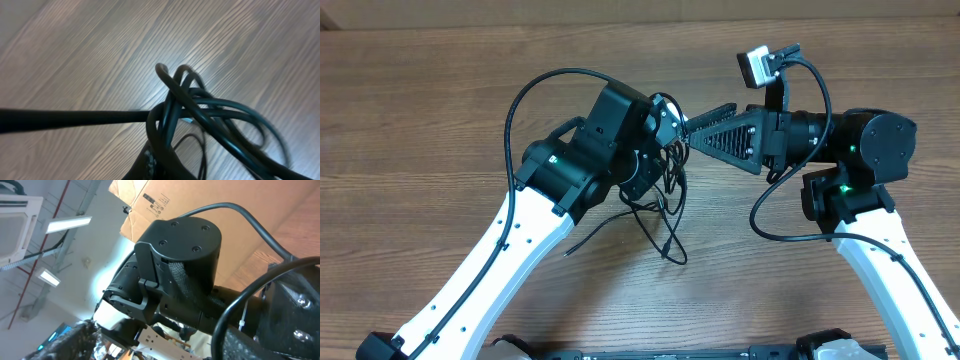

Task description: Untangle cables

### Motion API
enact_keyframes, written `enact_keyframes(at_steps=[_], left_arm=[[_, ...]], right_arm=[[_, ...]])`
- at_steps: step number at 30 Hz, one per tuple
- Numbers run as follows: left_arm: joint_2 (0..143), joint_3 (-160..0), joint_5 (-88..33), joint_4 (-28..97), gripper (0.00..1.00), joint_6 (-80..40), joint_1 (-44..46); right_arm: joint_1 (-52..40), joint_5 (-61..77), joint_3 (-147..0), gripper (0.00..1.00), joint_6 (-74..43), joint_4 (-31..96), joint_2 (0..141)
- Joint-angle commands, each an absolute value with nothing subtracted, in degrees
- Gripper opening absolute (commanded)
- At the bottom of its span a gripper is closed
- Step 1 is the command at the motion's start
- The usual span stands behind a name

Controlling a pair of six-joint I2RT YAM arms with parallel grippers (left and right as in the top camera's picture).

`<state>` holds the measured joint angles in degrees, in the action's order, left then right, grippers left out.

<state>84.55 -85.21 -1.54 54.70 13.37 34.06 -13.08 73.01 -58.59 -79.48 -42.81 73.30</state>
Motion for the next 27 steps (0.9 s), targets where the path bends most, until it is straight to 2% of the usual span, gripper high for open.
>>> enact_keyframes(at_steps=[1,5,15,22,27], left_arm=[[84.66,-85.65,4.8,55.99,0.04,16.14,34.04],[84.66,-85.65,4.93,58.26,0.04,16.34,34.04],[84.64,-85.65,5.15,62.11,0.04,16.32,34.04],[84.64,-86.02,5.98,58.28,0.04,0.64,34.22],[84.64,-86.52,4.43,58.28,0.04,-4.38,35.44]], right_arm=[[-12.08,72.03,-59.29,0.7,-80.14,-43.68,72.77],[-10.2,72.03,-59.27,0.65,-80.18,-43.68,72.77],[-6.15,73.19,-59.27,0.65,-78.52,-42.57,72.79],[-5.87,73.69,-59.27,0.67,-58.19,-16.49,72.79],[-6.46,68.66,-59.27,0.75,-46.02,-3.51,72.79]])
